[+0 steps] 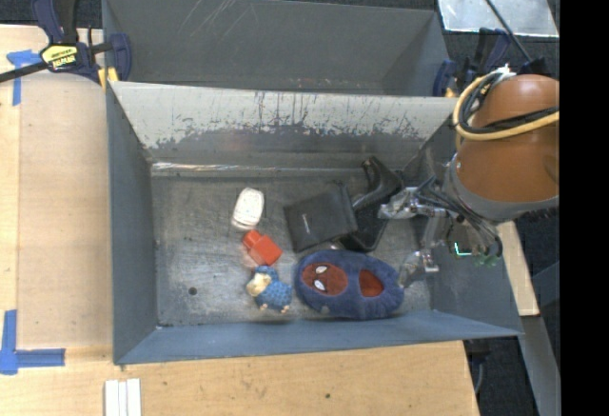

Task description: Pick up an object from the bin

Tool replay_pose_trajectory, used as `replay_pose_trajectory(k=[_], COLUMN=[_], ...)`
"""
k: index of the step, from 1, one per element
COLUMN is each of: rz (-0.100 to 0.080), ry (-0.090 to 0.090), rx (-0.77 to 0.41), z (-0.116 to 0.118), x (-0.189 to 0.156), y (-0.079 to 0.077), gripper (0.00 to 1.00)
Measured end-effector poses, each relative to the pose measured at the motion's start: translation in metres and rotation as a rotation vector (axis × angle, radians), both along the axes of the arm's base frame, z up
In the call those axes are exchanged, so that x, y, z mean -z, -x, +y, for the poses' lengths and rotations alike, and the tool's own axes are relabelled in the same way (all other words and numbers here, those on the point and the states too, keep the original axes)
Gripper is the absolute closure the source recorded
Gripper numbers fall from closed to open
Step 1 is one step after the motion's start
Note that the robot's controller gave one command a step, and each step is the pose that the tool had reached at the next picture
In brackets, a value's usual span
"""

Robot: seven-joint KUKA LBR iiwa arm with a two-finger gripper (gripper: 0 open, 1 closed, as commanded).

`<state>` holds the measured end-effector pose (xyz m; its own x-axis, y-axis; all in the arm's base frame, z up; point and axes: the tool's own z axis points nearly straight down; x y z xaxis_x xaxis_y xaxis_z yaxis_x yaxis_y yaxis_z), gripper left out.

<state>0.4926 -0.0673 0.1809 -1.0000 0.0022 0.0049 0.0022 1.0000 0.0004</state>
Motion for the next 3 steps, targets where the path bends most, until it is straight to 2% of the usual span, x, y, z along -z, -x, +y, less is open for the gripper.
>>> replay_pose_trajectory(k=[1, 2, 3], rz=[-0.020, -0.007, -0.016], ry=[0.002, -0.001, 0.003], rx=[-0.108, -0.111, -0.207], z=[0.032, 0.033, 0.018], x=[0.067, 0.071, -0.097], y=[-0.017, -0.013, -0.009], gripper=[0.00, 1.00, 1.00])
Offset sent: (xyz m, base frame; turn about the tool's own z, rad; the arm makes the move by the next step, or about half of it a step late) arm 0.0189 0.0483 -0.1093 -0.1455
